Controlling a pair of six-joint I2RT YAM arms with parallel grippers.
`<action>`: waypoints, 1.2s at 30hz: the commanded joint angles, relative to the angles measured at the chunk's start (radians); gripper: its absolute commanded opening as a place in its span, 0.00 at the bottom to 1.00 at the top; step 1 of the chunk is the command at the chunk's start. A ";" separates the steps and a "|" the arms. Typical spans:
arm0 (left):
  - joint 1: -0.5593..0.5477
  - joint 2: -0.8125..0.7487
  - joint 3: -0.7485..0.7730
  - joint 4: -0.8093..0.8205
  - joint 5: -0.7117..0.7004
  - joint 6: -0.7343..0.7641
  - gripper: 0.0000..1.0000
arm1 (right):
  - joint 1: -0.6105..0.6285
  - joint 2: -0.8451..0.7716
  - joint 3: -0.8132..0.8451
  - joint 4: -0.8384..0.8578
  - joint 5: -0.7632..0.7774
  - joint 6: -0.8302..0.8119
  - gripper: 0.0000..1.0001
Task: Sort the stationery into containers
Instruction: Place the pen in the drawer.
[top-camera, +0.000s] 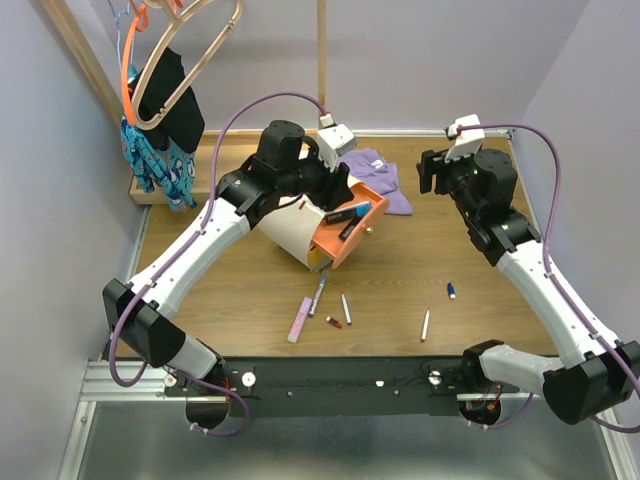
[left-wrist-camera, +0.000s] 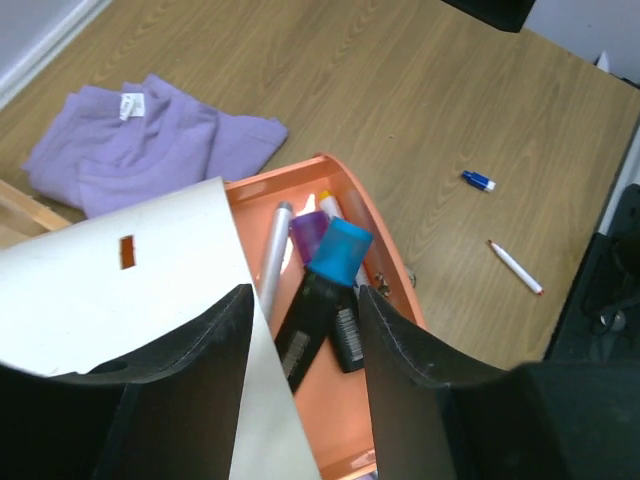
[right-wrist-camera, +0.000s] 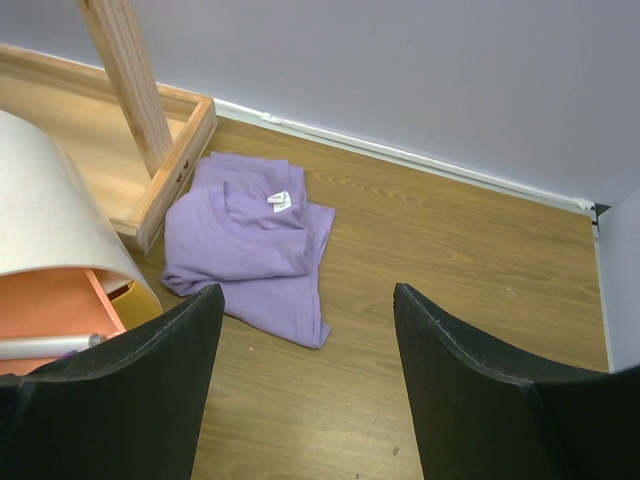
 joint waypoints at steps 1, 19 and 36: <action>-0.003 -0.053 0.043 -0.014 -0.066 0.076 0.61 | -0.006 -0.018 0.002 0.003 -0.012 -0.003 0.76; 0.457 -0.484 -0.188 -0.059 -0.373 0.090 0.80 | 0.269 0.130 0.515 -0.771 -0.667 -0.612 0.75; 0.960 -0.496 -0.201 -0.117 -0.263 -0.294 0.89 | 0.823 0.626 0.599 -0.863 -0.543 -1.023 0.75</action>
